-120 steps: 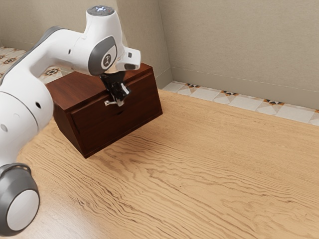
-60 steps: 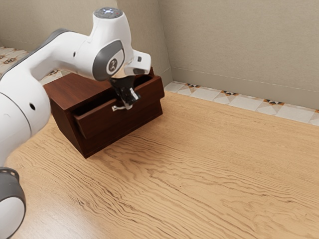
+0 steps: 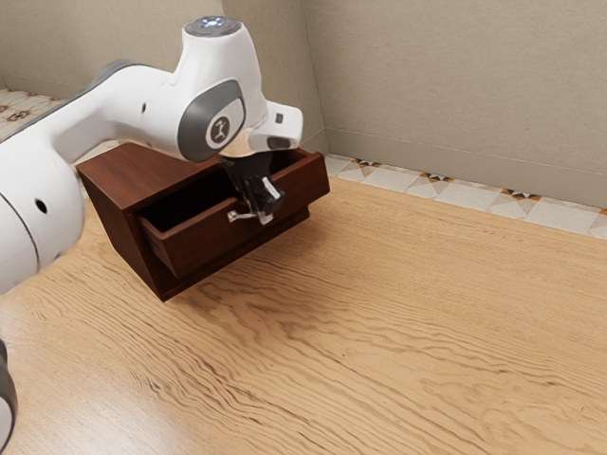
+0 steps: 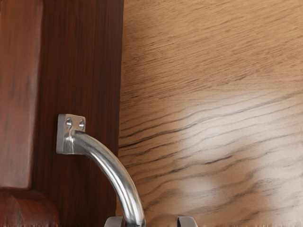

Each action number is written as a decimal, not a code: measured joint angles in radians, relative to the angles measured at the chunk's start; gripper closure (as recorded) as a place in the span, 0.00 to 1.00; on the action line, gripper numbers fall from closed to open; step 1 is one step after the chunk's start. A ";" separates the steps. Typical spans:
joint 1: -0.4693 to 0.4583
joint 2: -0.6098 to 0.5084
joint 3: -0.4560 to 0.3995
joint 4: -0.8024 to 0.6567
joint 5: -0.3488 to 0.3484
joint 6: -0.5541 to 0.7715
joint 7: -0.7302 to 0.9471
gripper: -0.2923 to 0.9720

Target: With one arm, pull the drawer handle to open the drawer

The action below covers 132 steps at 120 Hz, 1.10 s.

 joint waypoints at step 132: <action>-0.131 -0.147 -0.004 -0.183 0.007 0.026 -0.111 0.83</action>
